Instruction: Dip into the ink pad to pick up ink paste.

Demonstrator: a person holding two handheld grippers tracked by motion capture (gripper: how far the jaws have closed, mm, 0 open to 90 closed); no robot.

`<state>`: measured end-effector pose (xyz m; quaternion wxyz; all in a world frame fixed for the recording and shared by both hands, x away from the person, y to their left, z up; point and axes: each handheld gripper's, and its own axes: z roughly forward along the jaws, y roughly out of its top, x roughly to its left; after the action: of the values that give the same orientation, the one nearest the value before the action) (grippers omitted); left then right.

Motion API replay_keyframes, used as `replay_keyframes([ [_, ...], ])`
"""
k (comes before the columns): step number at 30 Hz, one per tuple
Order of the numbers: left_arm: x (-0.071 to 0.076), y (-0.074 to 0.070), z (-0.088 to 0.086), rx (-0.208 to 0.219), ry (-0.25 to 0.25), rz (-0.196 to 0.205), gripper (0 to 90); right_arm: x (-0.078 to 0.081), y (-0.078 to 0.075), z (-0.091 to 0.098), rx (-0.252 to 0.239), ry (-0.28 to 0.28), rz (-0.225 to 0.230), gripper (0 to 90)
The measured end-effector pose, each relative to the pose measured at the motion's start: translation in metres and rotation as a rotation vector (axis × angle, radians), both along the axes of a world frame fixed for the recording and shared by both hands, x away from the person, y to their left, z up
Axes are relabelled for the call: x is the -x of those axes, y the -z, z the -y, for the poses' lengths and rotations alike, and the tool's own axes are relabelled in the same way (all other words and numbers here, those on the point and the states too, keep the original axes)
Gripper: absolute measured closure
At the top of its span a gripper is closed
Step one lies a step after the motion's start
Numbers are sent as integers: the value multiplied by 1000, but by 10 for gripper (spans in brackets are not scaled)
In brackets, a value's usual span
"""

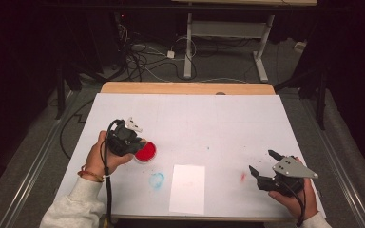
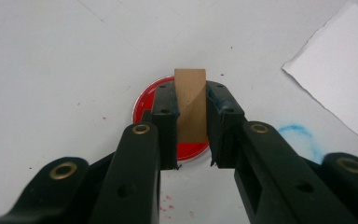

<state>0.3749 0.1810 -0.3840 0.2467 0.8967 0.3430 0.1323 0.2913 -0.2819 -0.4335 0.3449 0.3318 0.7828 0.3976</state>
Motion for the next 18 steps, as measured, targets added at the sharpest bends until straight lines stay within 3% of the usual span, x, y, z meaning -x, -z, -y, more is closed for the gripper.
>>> replay_keyframes([
  [14,0,-10,3,1,31,8,739,2,0,-2,4,-8,0,191],
  [18,-4,-4,9,-20,47,-12,739,2,0,-2,7,-9,0,191],
])
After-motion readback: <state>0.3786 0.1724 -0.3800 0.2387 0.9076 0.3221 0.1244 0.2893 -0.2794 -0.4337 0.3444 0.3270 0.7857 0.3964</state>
